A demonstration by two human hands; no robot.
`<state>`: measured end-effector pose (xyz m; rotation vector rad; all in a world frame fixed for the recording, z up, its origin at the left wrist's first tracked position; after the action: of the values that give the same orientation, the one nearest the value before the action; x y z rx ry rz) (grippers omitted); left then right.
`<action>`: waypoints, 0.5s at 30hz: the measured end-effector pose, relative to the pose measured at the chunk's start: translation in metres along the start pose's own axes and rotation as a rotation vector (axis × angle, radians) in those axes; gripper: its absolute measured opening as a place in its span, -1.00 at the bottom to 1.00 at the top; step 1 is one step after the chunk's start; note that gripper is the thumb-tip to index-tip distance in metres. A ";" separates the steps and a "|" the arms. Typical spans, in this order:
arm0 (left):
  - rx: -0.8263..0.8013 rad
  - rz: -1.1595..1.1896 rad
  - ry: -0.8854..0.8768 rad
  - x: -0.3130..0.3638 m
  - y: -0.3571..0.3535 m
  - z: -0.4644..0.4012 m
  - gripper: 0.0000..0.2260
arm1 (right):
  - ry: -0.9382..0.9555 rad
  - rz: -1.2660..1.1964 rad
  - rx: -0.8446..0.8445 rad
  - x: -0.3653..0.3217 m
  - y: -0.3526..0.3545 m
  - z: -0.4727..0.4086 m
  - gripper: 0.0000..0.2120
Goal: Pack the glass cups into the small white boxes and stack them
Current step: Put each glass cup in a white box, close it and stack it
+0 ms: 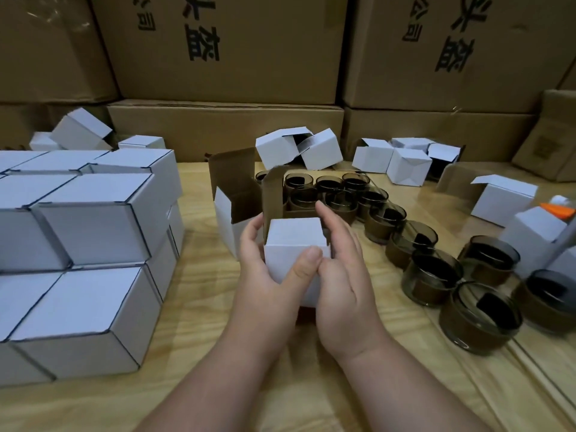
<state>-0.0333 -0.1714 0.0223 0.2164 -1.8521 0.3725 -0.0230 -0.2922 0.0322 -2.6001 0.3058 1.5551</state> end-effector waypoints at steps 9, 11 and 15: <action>0.014 -0.130 0.003 -0.006 0.001 0.002 -0.16 | 0.014 -0.032 0.195 -0.007 0.015 -0.004 -0.67; 0.030 -0.168 -0.014 -0.007 0.001 0.002 -0.20 | 0.025 -0.026 0.263 -0.006 0.020 -0.005 -0.65; 0.091 -0.140 0.005 -0.011 0.003 0.001 -0.32 | 0.050 0.004 0.331 -0.005 0.025 -0.006 -0.60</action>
<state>-0.0321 -0.1694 0.0114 0.4041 -1.8051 0.3600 -0.0260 -0.3168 0.0402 -2.3835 0.5233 1.3113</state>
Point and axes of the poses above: each hand's wrist, its own z-axis away from the middle knuckle, its own y-axis out of the back of the hand, x = y × z, the point moved 7 cm from there along -z, towards the middle knuckle, and after that the axes turned 10 degrees about x, right-handed, at the moved point
